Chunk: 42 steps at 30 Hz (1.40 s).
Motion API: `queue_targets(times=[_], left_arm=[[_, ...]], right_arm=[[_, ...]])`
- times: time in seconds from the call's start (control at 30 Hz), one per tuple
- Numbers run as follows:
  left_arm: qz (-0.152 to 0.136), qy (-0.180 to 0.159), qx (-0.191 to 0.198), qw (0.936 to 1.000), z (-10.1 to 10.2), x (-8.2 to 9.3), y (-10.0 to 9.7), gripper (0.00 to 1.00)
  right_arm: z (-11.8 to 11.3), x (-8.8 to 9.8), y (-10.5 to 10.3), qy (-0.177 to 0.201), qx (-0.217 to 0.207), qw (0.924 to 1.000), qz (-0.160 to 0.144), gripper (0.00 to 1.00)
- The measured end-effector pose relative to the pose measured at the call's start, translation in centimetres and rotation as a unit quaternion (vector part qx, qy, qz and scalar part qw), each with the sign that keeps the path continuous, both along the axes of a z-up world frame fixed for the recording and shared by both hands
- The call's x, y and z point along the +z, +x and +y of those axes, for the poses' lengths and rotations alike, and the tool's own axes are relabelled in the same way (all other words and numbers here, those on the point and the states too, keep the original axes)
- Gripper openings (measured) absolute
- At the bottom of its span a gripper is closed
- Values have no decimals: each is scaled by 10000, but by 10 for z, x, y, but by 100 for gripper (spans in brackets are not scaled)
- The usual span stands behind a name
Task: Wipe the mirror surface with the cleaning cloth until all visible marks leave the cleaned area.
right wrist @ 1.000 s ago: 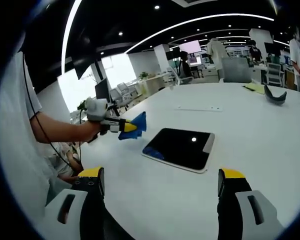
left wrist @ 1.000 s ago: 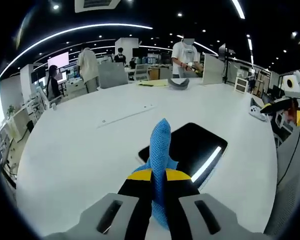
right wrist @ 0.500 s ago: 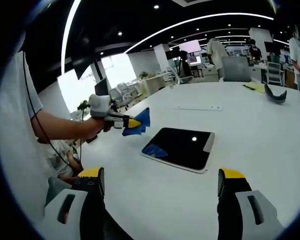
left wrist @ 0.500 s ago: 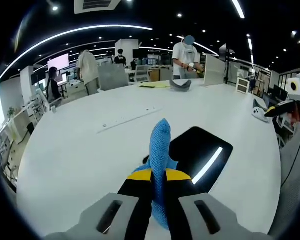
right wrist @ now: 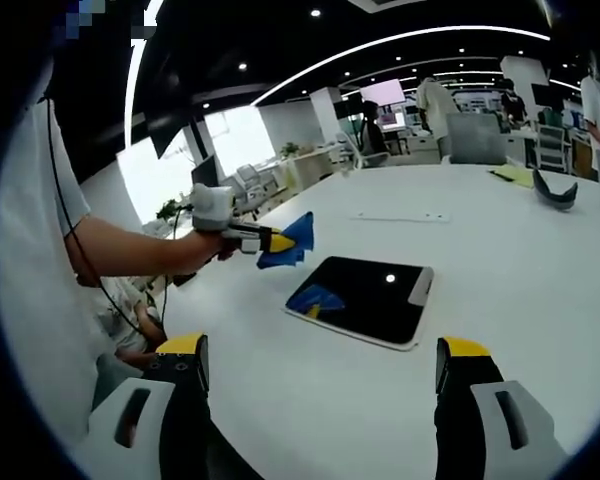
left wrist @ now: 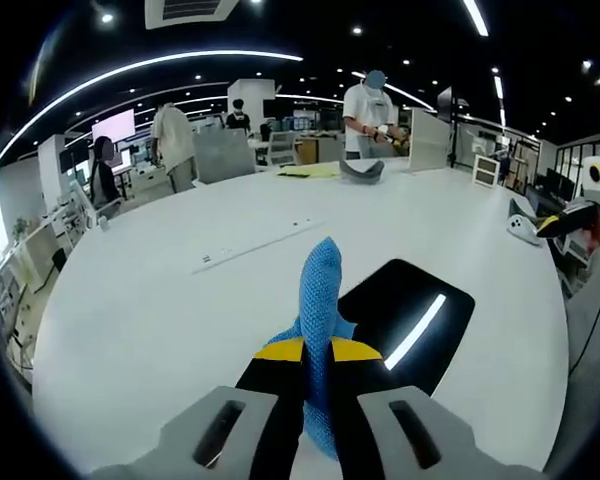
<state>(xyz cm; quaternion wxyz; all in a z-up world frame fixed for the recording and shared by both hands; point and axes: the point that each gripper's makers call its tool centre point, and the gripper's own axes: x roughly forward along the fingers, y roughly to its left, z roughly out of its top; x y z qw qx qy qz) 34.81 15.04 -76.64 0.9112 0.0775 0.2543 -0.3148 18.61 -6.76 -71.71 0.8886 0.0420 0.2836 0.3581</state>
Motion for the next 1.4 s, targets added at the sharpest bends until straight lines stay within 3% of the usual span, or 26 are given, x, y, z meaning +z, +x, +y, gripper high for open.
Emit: queue_targets(times=[0.57, 1.4], left_arm=[[-11, 19, 14, 10000, -6, -8, 27, 5], [214, 2, 171, 9996, -9, -37, 52, 5]], right_arm=[[-1, -1, 4, -4, 0, 10000, 28, 96], [-18, -12, 4, -64, -129, 9997, 205, 95]])
